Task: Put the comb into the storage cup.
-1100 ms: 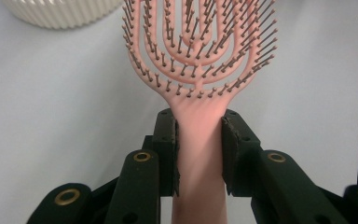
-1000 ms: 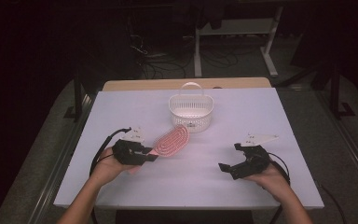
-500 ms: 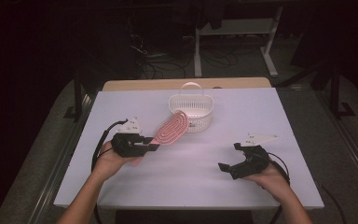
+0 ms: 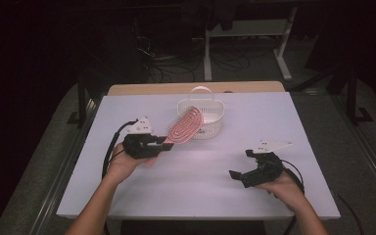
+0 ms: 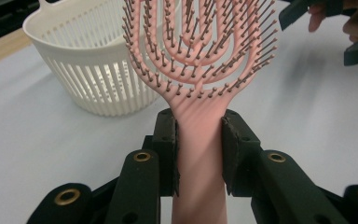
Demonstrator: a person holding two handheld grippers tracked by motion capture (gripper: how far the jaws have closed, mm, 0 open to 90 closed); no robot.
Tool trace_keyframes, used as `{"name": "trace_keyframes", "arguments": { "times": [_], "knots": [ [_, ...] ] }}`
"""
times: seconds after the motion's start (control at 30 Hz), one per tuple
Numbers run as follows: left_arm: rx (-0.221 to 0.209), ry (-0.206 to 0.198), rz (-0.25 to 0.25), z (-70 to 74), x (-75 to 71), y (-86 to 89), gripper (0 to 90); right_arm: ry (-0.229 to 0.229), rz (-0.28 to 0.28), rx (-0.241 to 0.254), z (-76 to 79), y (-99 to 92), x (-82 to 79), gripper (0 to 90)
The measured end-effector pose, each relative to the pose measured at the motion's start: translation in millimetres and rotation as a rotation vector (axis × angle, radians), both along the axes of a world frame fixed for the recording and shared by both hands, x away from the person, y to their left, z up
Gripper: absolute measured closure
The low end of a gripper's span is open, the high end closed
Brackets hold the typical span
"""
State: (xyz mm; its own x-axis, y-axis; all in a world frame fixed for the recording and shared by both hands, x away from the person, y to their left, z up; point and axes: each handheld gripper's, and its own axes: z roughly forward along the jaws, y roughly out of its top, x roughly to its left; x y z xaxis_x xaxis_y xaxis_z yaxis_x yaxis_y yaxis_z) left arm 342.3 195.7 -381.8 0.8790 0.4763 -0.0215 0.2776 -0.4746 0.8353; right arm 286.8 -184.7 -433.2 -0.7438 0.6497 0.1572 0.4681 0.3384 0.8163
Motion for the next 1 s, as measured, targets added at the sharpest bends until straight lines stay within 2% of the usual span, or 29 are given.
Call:
{"name": "trace_keyframes", "arguments": {
  "times": [0.2, 0.47, 0.63, 1.0],
  "knots": [
    [-0.033, -0.014, 0.001, -4.3, 3.3, -5.7, 70.5, -0.003, 0.004, 0.008, 0.4, 0.4, -0.2, 0.0],
    [-0.075, -0.033, -0.002, -5.1, 3.1, -11.3, 70.4, 0.000, -0.001, 0.044, 3.7, -1.8, 0.7, 0.0],
    [-0.086, -0.041, 0.007, -4.7, 2.9, -10.0, 70.5, -0.007, -0.002, 0.038, 8.0, 0.3, 0.9, 0.0],
    [-0.099, -0.051, 0.010, -4.7, 0.7, -9.6, 70.5, 0.008, 0.003, 0.066, 22.9, 8.2, 8.2, 0.0]
  ]
}}
